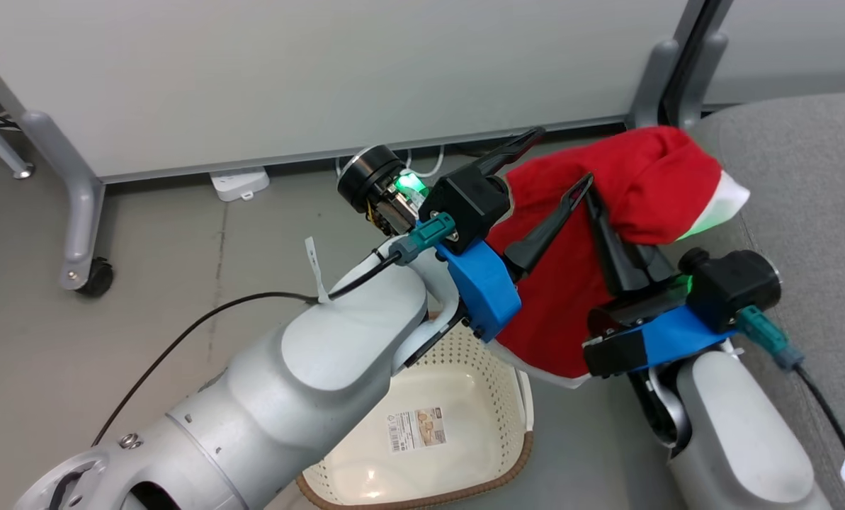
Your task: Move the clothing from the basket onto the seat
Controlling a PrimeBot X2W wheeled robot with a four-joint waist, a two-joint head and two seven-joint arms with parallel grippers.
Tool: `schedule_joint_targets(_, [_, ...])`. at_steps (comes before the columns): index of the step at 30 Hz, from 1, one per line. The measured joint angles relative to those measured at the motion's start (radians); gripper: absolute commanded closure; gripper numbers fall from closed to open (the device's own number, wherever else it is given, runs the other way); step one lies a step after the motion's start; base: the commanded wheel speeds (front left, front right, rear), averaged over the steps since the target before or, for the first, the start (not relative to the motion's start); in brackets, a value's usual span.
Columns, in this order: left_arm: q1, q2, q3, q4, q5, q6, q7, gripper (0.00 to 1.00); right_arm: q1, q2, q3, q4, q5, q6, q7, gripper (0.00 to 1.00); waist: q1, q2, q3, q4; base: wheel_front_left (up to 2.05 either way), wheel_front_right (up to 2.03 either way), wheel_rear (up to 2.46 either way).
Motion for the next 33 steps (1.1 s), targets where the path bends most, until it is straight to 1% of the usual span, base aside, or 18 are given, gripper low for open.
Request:
schedule_joint_targets(6, [-0.016,0.001,-0.011,0.004,0.016,0.001,0.000,0.00,-0.023,-0.013,-0.058,-0.020,-0.003,0.000,0.000,1.00,0.0000,0.0000,0.042,-0.047,0.00,0.00,0.00])
schedule_joint_targets(14, [-0.033,-0.001,-0.040,-0.004,0.028,-0.005,0.006,0.00,-0.048,-0.016,-0.142,-0.045,0.001,0.000,0.000,1.00,0.0000,0.0000,0.099,-0.130,0.00,0.00,0.00])
schedule_joint_targets(28, [-0.035,0.000,-0.094,-0.024,0.041,-0.012,0.035,0.00,-0.062,-0.013,-0.257,-0.091,0.005,0.000,0.000,1.00,0.0001,0.0000,0.201,-0.280,0.00,0.00,0.00])
schedule_joint_targets(33, [-0.035,-0.001,-0.105,-0.025,0.047,-0.017,0.046,0.00,-0.049,0.000,-0.296,-0.109,0.008,0.000,0.000,1.00,0.0001,0.0000,0.235,-0.328,0.00,0.00,0.00])
